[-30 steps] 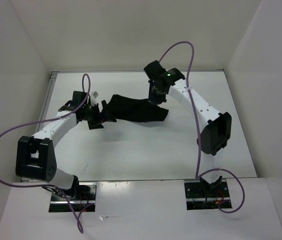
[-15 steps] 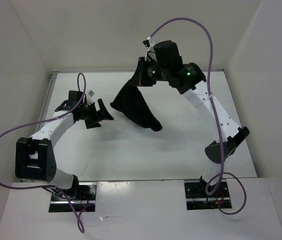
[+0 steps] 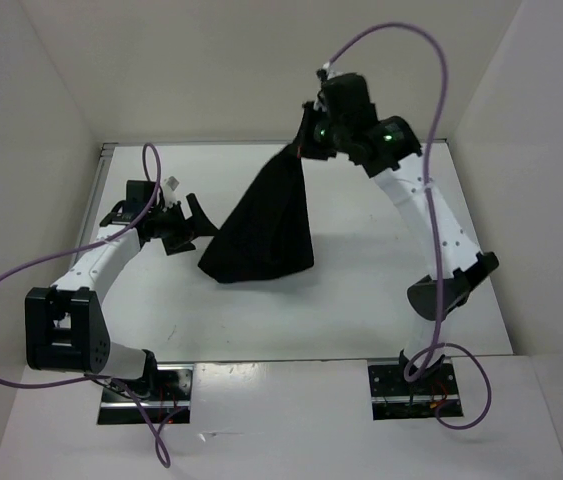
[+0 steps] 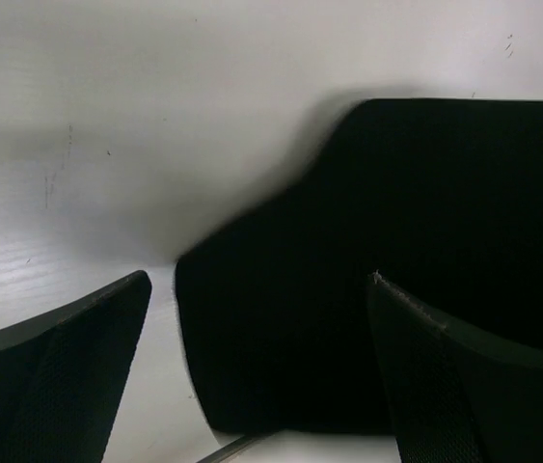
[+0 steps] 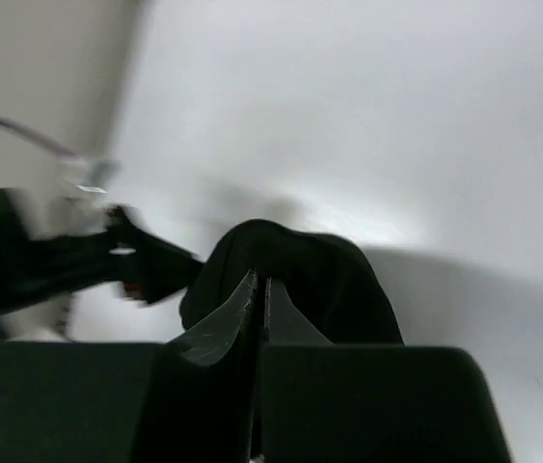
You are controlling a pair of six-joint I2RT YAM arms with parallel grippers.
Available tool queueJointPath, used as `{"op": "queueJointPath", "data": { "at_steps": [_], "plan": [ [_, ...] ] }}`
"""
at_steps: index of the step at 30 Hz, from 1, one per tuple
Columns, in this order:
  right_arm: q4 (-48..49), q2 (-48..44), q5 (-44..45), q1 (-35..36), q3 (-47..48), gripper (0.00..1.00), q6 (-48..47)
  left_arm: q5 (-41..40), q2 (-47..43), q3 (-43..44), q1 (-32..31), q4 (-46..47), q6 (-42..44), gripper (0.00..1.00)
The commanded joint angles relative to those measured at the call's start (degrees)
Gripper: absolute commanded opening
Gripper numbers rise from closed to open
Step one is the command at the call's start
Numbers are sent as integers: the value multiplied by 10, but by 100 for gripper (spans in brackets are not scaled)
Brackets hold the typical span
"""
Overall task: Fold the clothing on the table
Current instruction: Flatten the skirt out
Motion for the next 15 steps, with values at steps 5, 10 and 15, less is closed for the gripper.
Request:
{"op": "queueJointPath", "data": {
  "at_steps": [5,10,15],
  "plan": [
    [-30,-93,27,-52,-408,0,60,11,-19,1,4,-6,10,99],
    [-36,-173,5,-60,-604,0,112,43,-5,-10,4,6,10,99],
    [-36,-162,34,-60,-660,0,124,75,23,-10,-58,7,25,95]
  ]
}}
